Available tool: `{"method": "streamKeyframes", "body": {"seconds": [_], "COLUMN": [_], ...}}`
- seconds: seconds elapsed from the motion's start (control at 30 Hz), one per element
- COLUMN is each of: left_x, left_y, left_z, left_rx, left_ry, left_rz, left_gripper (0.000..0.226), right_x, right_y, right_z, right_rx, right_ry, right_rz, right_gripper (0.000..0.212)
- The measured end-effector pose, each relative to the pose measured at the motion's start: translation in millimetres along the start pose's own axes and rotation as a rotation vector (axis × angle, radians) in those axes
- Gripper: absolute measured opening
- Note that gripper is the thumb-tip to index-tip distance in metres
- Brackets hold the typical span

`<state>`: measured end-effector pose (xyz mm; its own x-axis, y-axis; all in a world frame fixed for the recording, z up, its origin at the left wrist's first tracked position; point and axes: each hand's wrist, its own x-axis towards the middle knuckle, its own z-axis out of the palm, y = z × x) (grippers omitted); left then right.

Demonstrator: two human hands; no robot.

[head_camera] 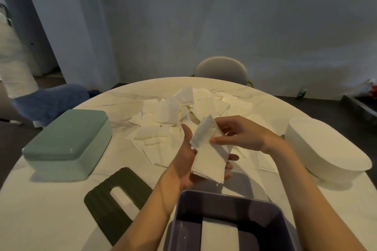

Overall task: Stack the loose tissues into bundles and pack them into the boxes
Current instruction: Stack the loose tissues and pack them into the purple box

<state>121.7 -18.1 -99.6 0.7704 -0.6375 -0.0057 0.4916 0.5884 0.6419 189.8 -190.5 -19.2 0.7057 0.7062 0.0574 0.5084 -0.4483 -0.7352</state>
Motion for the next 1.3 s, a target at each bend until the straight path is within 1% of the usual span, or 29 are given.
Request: {"method": "streamKeyframes", "body": {"seconds": [0.03,0.07,0.13,0.2,0.27,0.33,0.4,0.43,0.5,0.57,0.6,0.67,0.7,0.73,0.8,0.87,0.9,0.97,1.0,1.03,1.07,1.1,1.13,1.17,1.2,1.27,1.3], "left_x": [-1.0,-1.5,-4.1,-6.9,-6.2,-3.6,-1.7,-2.1,-3.0,-3.3,-2.8,-1.8,-1.0,0.6,5.0,7.8,8.5,7.5,5.3,3.0,0.4,-1.4,-1.3,-1.4,-1.7,-0.1,0.0], "left_y": [0.2,-0.5,-3.1,-2.8,-3.4,-5.7,-8.9,-9.5,-12.0,-13.2,-14.5,-16.8,-18.2,-19.2,-19.5,-17.5,-16.6,-17.1,-16.0,-14.5,-14.1,-13.5,-11.5,-9.9,-9.5,-8.0,-8.0], "left_z": [1.0,0.0,-2.2,0.5,2.9,4.1,3.6,5.3,4.2,2.9,2.3,4.4,4.1,1.4,-6.0,-6.7,-7.9,-9.8,-12.7,-10.3,-5.7,-2.2,-0.9,6.1,6.4,11.7,14.2], "left_rx": [-0.054,-0.121,-0.221,-0.238,-0.225,-0.180,-0.117,-0.049,0.128,0.245,0.295,0.391,0.417,0.407,0.312,0.144,0.054,-0.118,-0.149,-0.170,-0.147,-0.115,-0.068,-0.035,-0.012,-0.056,-0.094], "left_ry": [-0.023,-0.038,-0.024,-0.039,-0.032,0.065,0.171,0.192,0.202,0.168,0.160,0.172,0.206,0.257,0.363,0.406,0.393,0.412,0.474,0.495,0.475,0.474,0.498,0.548,0.534,0.395,0.391], "left_rz": [0.010,0.009,0.008,0.008,0.001,-0.011,-0.059,-0.107,-0.151,-0.133,-0.095,0.001,0.054,0.093,0.126,0.138,0.160,0.207,0.229,0.223,0.210,0.192,0.193,0.203,0.191,0.159,0.161], "left_gripper": [0.110,0.112,0.122,0.126,0.120,0.106,0.078,0.064,0.041,0.022,0.018,0.023,0.032,0.041,0.049,0.058,0.060,0.056,0.054,0.053,0.054,0.056,0.057,0.056,0.055,0.065,0.071], "right_x": [1.4,2.7,4.2,4.3,4.4,5.1,7.8,9.3,12.7,14.2,14.6,13.7,12.3,11.0,7.2,0.8,-2.6,-8.2,-8.8,-8.0,-5.9,-2.5,1.2,5.2,8.5,13.2,14.2], "right_y": [0.0,0.9,2.7,2.2,3.8,3.6,3.9,4.0,6.1,6.2,6.6,6.1,4.0,1.9,-5.3,-13.5,-16.9,-22.0,-22.4,-21.0,-18.1,-13.4,-8.1,-2.1,3.8,18.7,27.8], "right_z": [1.0,1.5,2.2,1.7,0.7,2.6,7.5,10.5,14.7,15.2,14.0,8.4,4.4,0.3,-7.5,-14.7,-17.6,-18.8,-16.8,-12.8,-7.2,-0.8,6.1,12.1,16.2,16.0,12.3], "right_rx": [0.013,0.029,0.044,0.030,-0.011,-0.075,-0.076,-0.059,-0.056,-0.042,-0.007,0.104,0.162,0.217,0.296,0.368,0.424,0.500,0.469,0.388,0.278,0.163,0.069,0.003,-0.041,-0.101,-0.148], "right_ry": [0.008,0.025,0.047,0.044,0.041,0.026,0.028,0.053,0.125,0.234,0.314,0.496,0.568,0.618,0.664,0.649,0.597,0.393,0.283,0.186,0.109,0.055,0.034,0.050,0.099,0.232,0.271], "right_rz": [0.010,0.016,0.027,0.040,0.051,0.050,0.041,0.049,0.056,0.046,0.020,-0.052,-0.078,-0.096,-0.115,-0.124,-0.120,-0.086,-0.040,0.024,0.094,0.150,0.184,0.194,0.188,0.195,0.222], "right_gripper": [0.024,0.027,0.038,0.044,0.042,0.041,0.049,0.050,0.038,0.026,0.025,0.020,0.016,0.014,0.014,0.021,0.023,0.023,0.022,0.021,0.021,0.023,0.023,0.022,0.020,0.019,0.021]}}
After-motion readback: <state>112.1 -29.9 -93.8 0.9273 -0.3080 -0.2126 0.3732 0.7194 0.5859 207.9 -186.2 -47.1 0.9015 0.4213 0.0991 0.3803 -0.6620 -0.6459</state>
